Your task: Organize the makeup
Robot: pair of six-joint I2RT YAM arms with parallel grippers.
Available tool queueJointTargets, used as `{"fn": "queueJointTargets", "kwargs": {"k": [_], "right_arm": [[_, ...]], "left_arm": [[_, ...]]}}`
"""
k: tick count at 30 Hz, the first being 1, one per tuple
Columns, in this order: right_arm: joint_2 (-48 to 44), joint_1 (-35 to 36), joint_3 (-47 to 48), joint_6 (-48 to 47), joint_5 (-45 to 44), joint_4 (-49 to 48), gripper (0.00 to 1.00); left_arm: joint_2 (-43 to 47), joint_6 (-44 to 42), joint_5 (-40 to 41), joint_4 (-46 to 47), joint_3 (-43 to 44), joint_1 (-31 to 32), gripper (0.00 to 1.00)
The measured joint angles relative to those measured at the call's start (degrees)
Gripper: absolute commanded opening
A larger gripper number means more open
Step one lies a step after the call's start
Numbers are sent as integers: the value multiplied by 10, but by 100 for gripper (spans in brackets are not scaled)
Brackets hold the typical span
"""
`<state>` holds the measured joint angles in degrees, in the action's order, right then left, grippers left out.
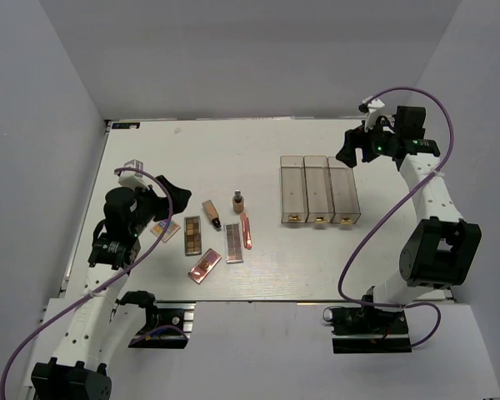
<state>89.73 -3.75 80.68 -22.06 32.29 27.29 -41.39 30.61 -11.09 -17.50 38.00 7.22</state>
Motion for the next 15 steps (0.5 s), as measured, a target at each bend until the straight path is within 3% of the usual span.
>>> {"fn": "queueJointTargets", "kwargs": {"k": [6,10,11,13,14,15], "right_arm": [[-2,0,0,-103,89,33,88],[-4,12,0,-191,162,86,75],[-4,22,0,-210,176,99,68],[-5,49,-2,-244,193,115,60],[-9,67,-7,-258,198,118,56],[-14,89,-17,-271,203,118,55]], "left_arm": [[-1,0,-8,0,-1,0,97],[-1,1,-15,0,-1,0,89],[-1,2,-16,0,-1,0,76],[-2,4,-20,0,-1,0,61],[-3,5,-23,0,-1,0,45],[-5,7,-26,0,-1,0,39]]}}
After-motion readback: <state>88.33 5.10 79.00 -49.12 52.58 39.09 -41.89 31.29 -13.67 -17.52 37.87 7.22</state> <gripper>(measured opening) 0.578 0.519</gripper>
